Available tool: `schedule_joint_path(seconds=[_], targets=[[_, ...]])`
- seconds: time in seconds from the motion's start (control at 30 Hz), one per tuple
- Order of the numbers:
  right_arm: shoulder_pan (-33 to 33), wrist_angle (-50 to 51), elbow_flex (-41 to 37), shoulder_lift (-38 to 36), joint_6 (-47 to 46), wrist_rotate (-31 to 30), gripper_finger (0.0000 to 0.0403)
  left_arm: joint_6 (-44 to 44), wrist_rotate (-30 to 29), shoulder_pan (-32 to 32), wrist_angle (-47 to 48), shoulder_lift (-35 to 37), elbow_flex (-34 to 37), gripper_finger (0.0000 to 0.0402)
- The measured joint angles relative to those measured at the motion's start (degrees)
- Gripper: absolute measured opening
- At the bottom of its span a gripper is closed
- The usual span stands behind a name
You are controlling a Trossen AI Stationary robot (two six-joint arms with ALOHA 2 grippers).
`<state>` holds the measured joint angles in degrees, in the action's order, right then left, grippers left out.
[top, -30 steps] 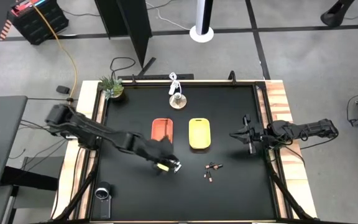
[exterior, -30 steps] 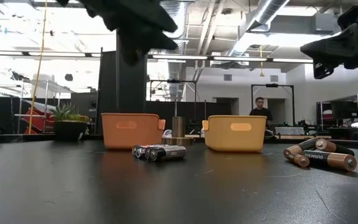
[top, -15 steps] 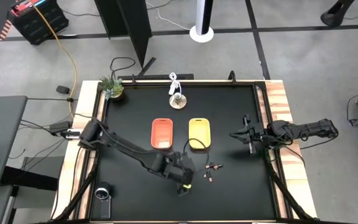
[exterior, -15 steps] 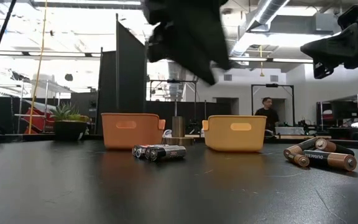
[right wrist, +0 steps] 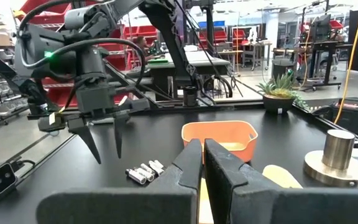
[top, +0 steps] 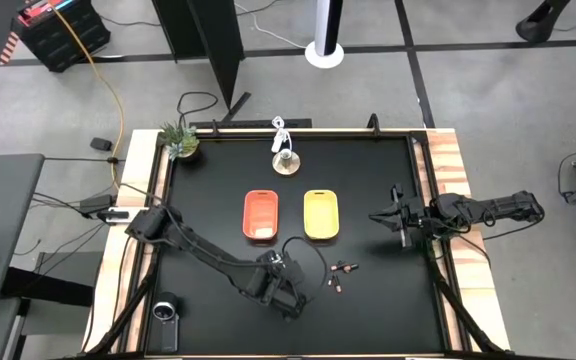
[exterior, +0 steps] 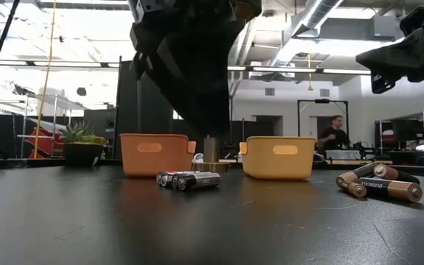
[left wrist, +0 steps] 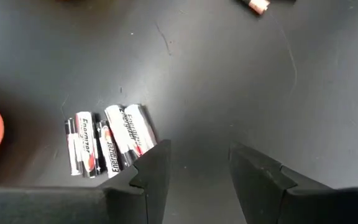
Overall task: Sort batteries
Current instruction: Put the silver battery into the orange bin
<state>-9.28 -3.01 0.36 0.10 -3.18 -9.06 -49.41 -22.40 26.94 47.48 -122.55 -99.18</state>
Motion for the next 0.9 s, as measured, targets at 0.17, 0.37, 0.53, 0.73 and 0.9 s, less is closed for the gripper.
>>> schedule_joint_path(seconds=[0.17,0.37,0.53,0.73,0.9], targets=[[0.0,0.0,0.0,0.0,0.0,0.0,0.0038,0.4,-2.0,1.1,-0.3,-1.4,0.1,0.0155],[0.0,0.0,0.0,0.0,0.2,0.0,0.0038,1.3,-3.2,1.5,0.1,-4.1,0.0,0.0155],[0.0,0.0,0.0,0.0,0.2,0.0,0.0038,-1.1,-6.3,1.5,0.2,-4.1,0.1,0.0155],[0.0,0.0,0.0,0.0,0.7,0.0,0.0038,-2.3,-7.8,1.5,1.7,-3.8,0.0,0.0144],[0.0,0.0,0.0,0.0,0.7,0.0,0.0038,-4.7,-7.4,1.0,4.2,-4.1,0.1,0.0133]])
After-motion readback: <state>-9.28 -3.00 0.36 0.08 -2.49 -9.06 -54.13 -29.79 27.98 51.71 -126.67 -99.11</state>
